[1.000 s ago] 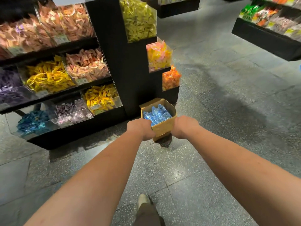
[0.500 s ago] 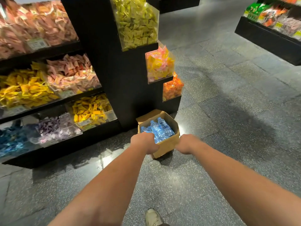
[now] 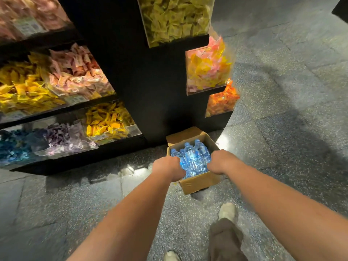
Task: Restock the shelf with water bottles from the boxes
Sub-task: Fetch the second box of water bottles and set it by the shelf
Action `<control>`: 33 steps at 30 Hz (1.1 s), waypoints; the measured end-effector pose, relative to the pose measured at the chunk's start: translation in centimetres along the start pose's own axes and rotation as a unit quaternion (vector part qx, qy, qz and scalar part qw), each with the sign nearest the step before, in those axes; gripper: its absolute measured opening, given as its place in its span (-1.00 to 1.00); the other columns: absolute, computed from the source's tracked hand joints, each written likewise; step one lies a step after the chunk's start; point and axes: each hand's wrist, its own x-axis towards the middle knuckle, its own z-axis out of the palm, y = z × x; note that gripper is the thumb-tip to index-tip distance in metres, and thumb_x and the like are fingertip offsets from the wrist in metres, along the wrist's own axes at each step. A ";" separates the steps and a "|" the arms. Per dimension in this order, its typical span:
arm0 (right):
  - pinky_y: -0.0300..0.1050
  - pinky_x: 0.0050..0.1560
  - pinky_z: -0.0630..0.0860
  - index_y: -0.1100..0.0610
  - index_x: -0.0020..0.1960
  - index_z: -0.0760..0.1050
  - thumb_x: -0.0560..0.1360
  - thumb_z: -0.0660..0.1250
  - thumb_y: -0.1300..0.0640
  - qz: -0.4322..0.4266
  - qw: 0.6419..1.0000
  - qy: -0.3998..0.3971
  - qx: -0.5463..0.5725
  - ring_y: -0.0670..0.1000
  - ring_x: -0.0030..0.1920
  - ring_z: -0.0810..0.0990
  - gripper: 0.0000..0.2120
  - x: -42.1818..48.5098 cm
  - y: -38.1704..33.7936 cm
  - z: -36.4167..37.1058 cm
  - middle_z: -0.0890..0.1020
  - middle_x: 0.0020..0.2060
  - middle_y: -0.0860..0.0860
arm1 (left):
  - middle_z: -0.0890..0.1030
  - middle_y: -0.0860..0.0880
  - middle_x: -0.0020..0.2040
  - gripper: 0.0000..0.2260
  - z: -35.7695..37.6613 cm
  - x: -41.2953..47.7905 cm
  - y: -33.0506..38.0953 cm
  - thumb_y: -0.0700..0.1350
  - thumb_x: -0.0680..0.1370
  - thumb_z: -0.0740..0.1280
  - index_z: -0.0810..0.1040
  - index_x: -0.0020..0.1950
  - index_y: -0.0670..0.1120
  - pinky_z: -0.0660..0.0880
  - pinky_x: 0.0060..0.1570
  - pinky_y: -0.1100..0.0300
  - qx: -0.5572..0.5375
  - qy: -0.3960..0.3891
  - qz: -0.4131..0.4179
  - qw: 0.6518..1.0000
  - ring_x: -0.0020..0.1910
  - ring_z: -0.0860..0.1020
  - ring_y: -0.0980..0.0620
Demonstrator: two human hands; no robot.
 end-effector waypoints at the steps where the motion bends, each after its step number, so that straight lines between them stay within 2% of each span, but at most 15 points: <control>1: -0.04 0.07 0.51 0.14 0.21 0.49 0.51 0.20 0.06 -0.012 1.000 0.001 -0.003 0.13 0.10 0.56 -0.68 1.4 0.2 -0.4 0.58 0.14 0.10 | 0.60 -0.02 0.04 -0.67 -0.2 1.0 0.5 0.13 0.50 0.21 0.52 0.15 -0.02 0.44 -0.16 0.11 -0.010 -0.003 -0.010 1.000 0.01 0.57 -0.08; 4: -0.02 0.08 0.53 0.11 0.21 0.51 0.49 0.20 0.02 -0.045 0.999 -0.003 -0.010 0.13 0.10 0.57 -0.65 5.4 0.6 -1.2 0.59 0.15 0.09 | 0.61 -0.02 0.04 -0.68 -0.7 3.9 1.6 0.11 0.50 0.22 0.53 0.14 -0.03 0.42 -0.17 0.12 -0.033 -0.003 -0.036 0.999 0.01 0.58 -0.08; 9: -0.02 0.12 0.51 0.03 0.27 0.48 0.49 0.21 -0.06 -0.077 0.993 -0.058 -0.063 0.09 0.17 0.55 -0.61 9.8 1.5 -1.4 0.55 0.22 0.02 | 0.57 -0.07 0.12 -0.68 -0.8 7.9 2.7 0.07 0.51 0.20 0.46 0.20 -0.03 0.44 -0.04 0.09 -0.055 -0.018 -0.070 0.996 0.10 0.55 -0.11; 13: -0.04 0.08 0.51 0.10 0.21 0.53 0.55 0.16 0.07 -0.065 0.996 -0.035 -0.054 0.11 0.14 0.58 -0.70 13.3 2.6 -0.6 0.60 0.16 0.07 | 0.57 -0.06 0.12 -0.72 -0.1 11.1 2.9 0.03 0.52 0.18 0.49 0.16 -0.02 0.41 -0.09 0.13 -0.068 -0.040 -0.086 0.993 0.10 0.55 -0.09; 18: -0.02 0.02 0.55 0.16 0.10 0.55 0.51 0.15 0.14 -0.059 0.998 0.006 -0.027 0.16 0.04 0.61 -0.73 17.1 3.3 1.3 0.62 0.06 0.12 | 0.55 -0.06 0.17 -0.67 2.3 14.8 2.2 0.07 0.53 0.21 0.43 0.24 -0.03 0.41 -0.09 0.10 -0.041 -0.036 -0.084 0.995 0.14 0.53 -0.09; 21: 0.01 0.06 0.51 0.14 0.22 0.50 0.54 0.13 0.09 -0.044 0.997 0.031 -0.057 0.16 0.11 0.56 -0.67 18.9 3.4 2.4 0.53 0.12 0.12 | 0.48 -0.09 0.25 -0.58 4.3 16.8 1.7 0.13 0.51 0.23 0.37 0.31 -0.02 0.42 0.03 0.03 -0.013 -0.024 -0.061 0.998 0.25 0.45 -0.12; 24: 0.06 0.15 0.45 0.13 0.33 0.35 0.56 0.07 0.04 -0.034 0.995 0.010 -0.093 0.16 0.22 0.46 -0.63 21.4 3.5 4.0 0.43 0.22 0.12 | 0.36 -0.08 0.38 -0.46 6.7 19.5 1.2 0.20 0.51 0.19 0.25 0.44 0.02 0.35 0.18 -0.05 0.019 -0.049 -0.052 0.997 0.37 0.32 -0.12; 27: 0.08 0.23 0.41 0.13 0.39 0.28 0.57 0.04 0.02 -0.041 0.993 -0.014 -0.112 0.18 0.28 0.39 -0.58 24.6 3.9 5.8 0.39 0.26 0.14 | 0.32 -0.06 0.40 -0.43 9.2 22.5 0.6 0.23 0.52 0.16 0.18 0.48 0.05 0.33 0.22 -0.07 0.019 -0.062 -0.059 0.996 0.39 0.29 -0.11; 30: 0.05 0.15 0.42 0.12 0.40 0.26 0.59 0.06 -0.01 -0.050 0.987 -0.029 -0.147 0.16 0.27 0.38 -0.58 27.7 4.6 7.9 0.38 0.26 0.12 | 0.35 -0.06 0.36 -0.47 12.1 24.9 0.2 0.21 0.53 0.18 0.21 0.45 0.03 0.37 0.19 -0.05 0.030 -0.049 -0.071 0.996 0.35 0.33 -0.10; 33: 0.01 0.03 0.44 0.14 0.36 0.28 0.59 0.11 -0.01 -0.043 0.990 -0.014 -0.133 0.16 0.24 0.40 -0.60 30.6 5.8 10.2 0.38 0.23 0.13 | 0.36 -0.06 0.34 -0.52 14.9 27.0 -0.2 0.13 0.56 0.20 0.24 0.42 -0.02 0.43 0.12 -0.06 -0.032 -0.043 -0.134 0.990 0.32 0.36 -0.11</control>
